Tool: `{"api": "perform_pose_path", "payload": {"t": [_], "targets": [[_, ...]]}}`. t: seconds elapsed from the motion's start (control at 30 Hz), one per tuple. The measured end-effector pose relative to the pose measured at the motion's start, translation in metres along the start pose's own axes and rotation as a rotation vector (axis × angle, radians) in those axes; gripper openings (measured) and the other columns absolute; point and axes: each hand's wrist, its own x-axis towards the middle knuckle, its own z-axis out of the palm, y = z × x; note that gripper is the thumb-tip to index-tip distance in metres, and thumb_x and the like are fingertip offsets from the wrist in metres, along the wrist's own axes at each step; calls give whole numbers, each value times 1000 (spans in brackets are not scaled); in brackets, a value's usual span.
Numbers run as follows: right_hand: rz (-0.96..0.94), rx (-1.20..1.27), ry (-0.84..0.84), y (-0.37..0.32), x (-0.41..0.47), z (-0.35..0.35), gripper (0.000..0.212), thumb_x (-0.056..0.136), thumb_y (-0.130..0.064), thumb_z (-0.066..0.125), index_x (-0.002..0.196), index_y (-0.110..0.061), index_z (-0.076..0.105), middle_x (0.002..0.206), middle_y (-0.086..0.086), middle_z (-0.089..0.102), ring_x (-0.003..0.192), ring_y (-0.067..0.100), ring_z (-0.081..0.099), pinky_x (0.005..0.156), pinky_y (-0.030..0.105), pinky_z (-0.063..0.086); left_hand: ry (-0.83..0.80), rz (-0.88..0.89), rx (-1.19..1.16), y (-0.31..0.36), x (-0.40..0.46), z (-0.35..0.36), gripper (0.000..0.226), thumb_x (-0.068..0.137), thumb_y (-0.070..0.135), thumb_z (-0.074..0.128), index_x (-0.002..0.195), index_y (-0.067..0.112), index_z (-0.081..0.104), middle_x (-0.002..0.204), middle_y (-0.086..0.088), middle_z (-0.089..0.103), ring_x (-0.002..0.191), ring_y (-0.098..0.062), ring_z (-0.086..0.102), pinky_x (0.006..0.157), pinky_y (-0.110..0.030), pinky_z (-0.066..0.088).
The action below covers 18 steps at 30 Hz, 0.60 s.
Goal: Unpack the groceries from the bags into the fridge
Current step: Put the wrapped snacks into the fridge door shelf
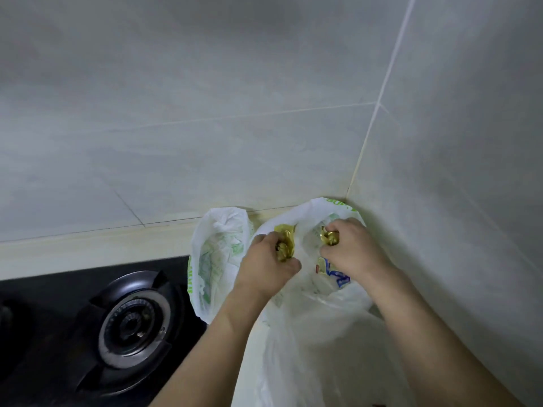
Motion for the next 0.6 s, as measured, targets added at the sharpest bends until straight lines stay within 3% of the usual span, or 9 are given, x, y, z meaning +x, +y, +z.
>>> {"api": "perform_pose_path", "payload": {"t": [0.07, 0.17, 0.3, 0.6], "targets": [[-40, 15, 21, -15, -12, -7, 44, 78, -21, 65, 122, -18, 62, 121, 5, 52, 108, 22, 56, 80, 27, 44, 80, -3, -19, 2, -17, -19, 51, 74, 30, 68, 125, 27, 58, 113, 8, 50, 86, -10, 52, 76, -20, 39], [-112, 27, 38, -37, -27, -13, 46, 77, -24, 66, 123, -19, 62, 122, 5, 54, 115, 25, 52, 90, 30, 44, 185, -16, -7, 0, -44, -48, 55, 75, 32, 68, 129, 28, 55, 119, 8, 51, 92, -11, 53, 78, -21, 39], [-218, 66, 48, -67, -45, -16, 43, 79, -23, 66, 122, -19, 61, 120, 2, 52, 112, 20, 53, 84, 26, 39, 329, -67, 15, -8, -80, -80, 53, 77, 30, 67, 128, 28, 55, 114, 9, 48, 87, -12, 51, 73, -23, 39], [-419, 89, -97, -133, -88, 18, 43, 82, -23, 63, 125, -20, 58, 124, -1, 50, 111, 17, 53, 84, 26, 40, 531, -200, 11, -42, -154, -124, 53, 78, 31, 67, 129, 29, 54, 123, 8, 49, 90, -10, 50, 76, -25, 41]]}}
